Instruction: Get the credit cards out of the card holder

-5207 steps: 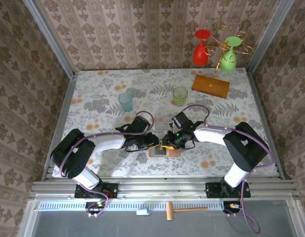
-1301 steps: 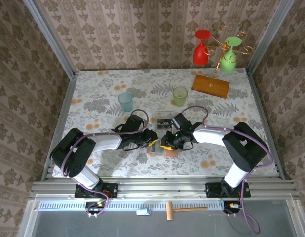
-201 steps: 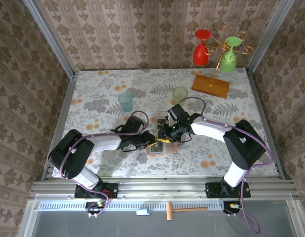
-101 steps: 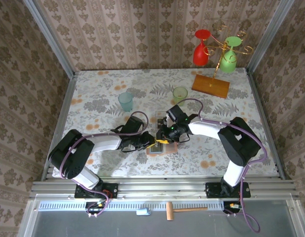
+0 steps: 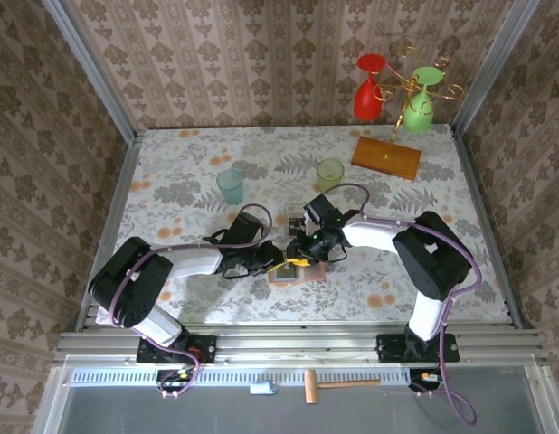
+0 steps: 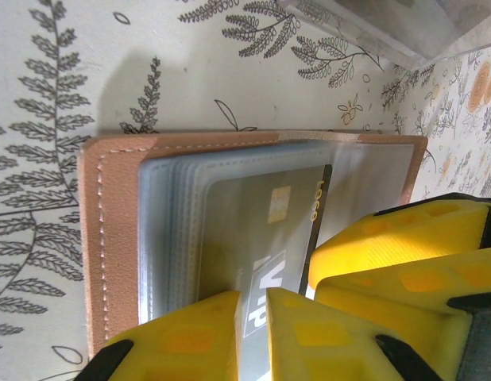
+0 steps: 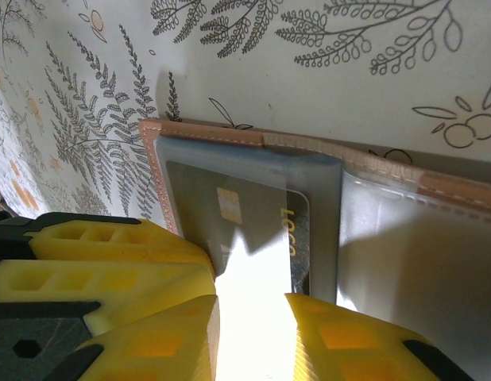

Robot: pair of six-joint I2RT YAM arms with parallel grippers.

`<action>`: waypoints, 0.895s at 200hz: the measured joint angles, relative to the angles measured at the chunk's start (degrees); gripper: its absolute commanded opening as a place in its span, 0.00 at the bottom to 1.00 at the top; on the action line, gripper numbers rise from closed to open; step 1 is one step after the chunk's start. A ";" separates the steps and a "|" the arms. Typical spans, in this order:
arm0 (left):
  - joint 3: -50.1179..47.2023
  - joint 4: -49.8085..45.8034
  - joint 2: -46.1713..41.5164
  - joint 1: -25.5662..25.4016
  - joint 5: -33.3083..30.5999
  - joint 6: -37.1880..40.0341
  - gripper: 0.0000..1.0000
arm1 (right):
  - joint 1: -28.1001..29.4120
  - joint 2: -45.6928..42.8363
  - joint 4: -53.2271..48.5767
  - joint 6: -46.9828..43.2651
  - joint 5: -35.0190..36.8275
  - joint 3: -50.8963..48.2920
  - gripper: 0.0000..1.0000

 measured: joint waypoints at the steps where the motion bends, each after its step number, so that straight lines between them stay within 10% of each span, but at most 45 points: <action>1: 0.00 0.00 0.00 0.00 0.00 0.00 0.17 | 0.00 0.02 -0.02 0.00 0.00 0.00 0.29; 179: 0.00 -0.09 0.00 0.00 0.00 0.00 0.16 | 0.09 -0.17 -4.09 -2.16 3.04 0.87 0.36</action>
